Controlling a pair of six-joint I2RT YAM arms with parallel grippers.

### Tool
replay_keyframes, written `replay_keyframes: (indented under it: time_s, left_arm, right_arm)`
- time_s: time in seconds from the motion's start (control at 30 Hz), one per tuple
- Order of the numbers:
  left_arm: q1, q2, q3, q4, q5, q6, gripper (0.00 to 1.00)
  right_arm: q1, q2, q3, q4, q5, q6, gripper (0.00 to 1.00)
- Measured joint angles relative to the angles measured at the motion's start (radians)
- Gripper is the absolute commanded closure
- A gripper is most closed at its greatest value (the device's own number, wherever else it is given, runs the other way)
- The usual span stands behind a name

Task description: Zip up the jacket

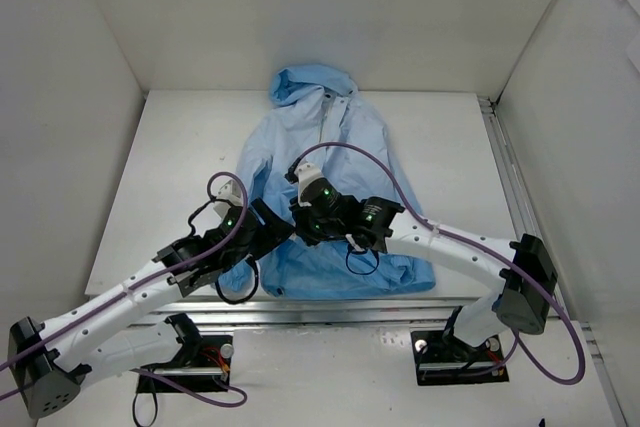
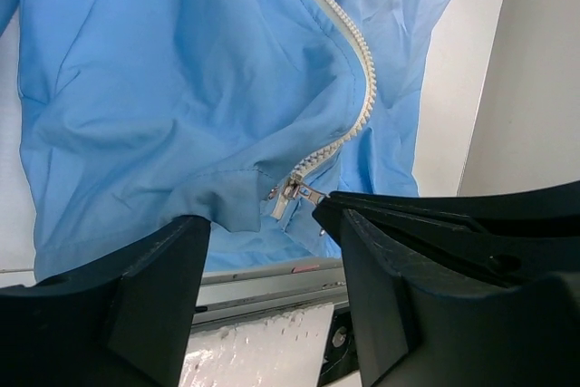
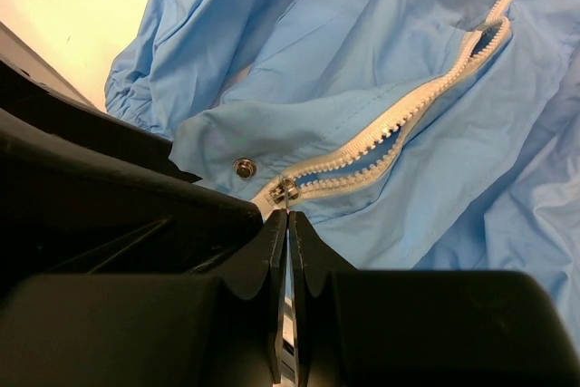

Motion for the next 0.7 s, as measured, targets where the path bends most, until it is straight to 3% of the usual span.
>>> replay_keyframes:
  time_s: [0.2, 0.6, 0.7]
  left_arm:
    - [0.0, 0.0, -0.026, 0.041, -0.013, 0.005, 0.6]
    - [0.0, -0.018, -0.072, 0.111, -0.031, 0.018, 1.0]
    - [0.0, -0.018, -0.073, 0.12, -0.03, 0.022, 1.0]
  right_arm:
    - [-0.008, 0.0, 0.0, 0.0, -0.014, 0.0, 1.0]
    - [-0.012, 0.0, 0.0, 0.0, -0.04, 0.003, 1.0]
    - [-0.012, 0.0, 0.0, 0.0, -0.044, 0.002, 1.0]
